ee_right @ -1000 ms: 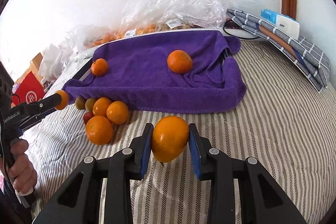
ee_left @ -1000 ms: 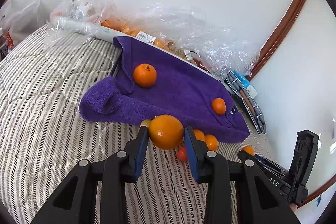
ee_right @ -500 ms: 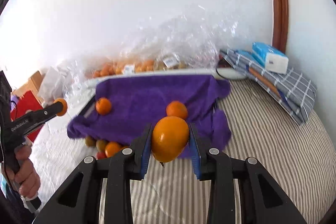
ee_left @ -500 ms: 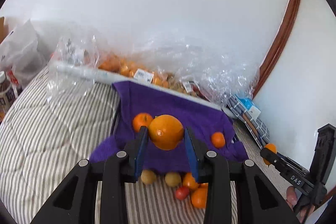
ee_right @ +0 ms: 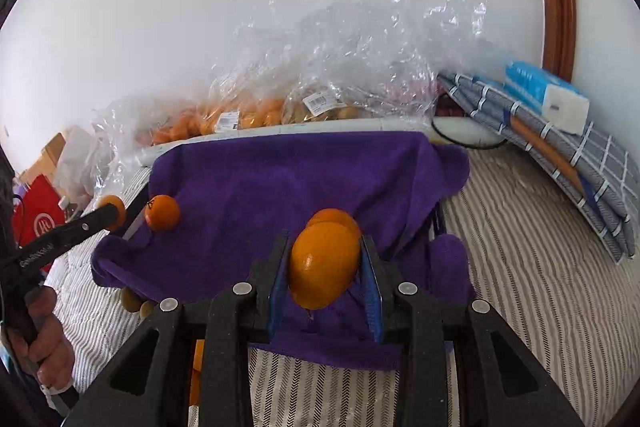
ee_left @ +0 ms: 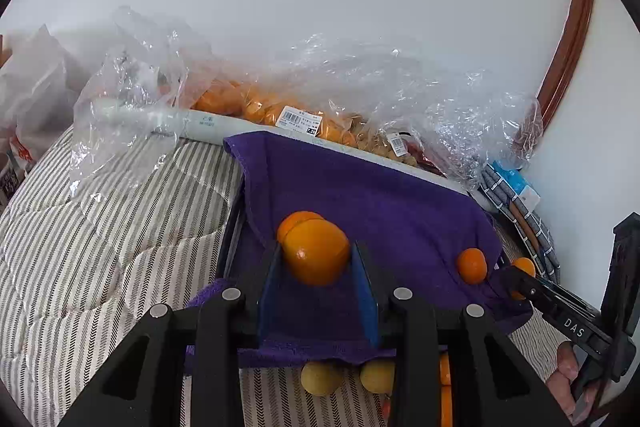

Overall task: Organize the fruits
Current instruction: 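Lift both held oranges and carry them onto the purple towel, then open both tools to set the oranges beside the earlier ones, then grasp an orange with the right tool while the left tool grasps a yellow-green fruit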

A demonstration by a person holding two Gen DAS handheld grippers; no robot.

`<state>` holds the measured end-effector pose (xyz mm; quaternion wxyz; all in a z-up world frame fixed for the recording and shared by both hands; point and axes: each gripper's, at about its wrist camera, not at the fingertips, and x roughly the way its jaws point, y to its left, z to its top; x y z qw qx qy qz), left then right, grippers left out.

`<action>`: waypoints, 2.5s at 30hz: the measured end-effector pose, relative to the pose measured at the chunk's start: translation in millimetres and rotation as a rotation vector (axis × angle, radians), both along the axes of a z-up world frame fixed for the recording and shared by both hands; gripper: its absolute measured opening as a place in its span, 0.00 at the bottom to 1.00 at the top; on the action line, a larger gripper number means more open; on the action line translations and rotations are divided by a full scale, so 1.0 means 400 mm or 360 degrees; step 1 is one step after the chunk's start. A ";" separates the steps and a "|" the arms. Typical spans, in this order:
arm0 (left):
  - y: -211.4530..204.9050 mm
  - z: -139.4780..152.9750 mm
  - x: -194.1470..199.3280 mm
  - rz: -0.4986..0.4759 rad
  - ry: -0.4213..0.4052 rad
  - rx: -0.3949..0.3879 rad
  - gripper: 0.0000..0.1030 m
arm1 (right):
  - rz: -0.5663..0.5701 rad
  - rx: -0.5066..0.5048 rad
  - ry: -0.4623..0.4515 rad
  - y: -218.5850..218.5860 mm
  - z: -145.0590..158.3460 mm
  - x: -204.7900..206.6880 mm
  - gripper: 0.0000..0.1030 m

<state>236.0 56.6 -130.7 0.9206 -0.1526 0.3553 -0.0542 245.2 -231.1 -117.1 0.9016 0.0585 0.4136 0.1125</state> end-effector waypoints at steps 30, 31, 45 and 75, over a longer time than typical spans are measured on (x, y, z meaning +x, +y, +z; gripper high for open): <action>-0.045 -0.059 0.039 -0.0053 0.0169 0.0083 0.32 | 0.0074 -0.0096 0.0142 0.041 -0.063 0.014 0.45; -0.046 -0.058 0.038 -0.0052 0.0167 0.0089 0.33 | 0.0072 -0.0096 0.0128 0.040 -0.060 0.010 0.48; -0.042 -0.017 0.010 -0.0074 0.0061 0.0045 0.47 | -0.0072 -0.0079 -0.0079 0.002 0.070 -0.083 0.49; 0.054 0.007 -0.141 -0.0020 -0.0065 0.0234 0.61 | 0.0238 -0.0050 0.0221 0.225 -0.046 -0.216 0.56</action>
